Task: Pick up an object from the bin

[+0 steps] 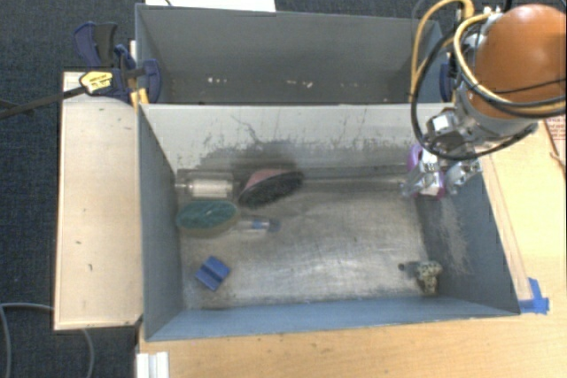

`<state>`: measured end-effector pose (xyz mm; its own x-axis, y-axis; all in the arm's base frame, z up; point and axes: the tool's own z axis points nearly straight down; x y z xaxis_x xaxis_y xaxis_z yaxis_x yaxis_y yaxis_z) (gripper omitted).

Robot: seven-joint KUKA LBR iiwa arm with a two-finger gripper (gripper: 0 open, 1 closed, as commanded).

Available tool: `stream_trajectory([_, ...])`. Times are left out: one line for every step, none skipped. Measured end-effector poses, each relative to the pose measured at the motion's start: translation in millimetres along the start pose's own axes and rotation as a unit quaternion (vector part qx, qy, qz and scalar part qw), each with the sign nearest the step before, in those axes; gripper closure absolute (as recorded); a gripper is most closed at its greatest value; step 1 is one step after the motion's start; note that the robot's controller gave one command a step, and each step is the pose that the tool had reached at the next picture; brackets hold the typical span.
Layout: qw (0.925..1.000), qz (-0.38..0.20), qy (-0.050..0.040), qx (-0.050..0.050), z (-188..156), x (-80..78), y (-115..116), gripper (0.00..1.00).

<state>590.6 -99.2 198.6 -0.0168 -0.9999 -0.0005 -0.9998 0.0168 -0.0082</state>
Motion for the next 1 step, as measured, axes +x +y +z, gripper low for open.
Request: stream_trajectory([0.9986,-0.053,-0.0010,-0.002,-35.5,-5.3,4.5,1.00])
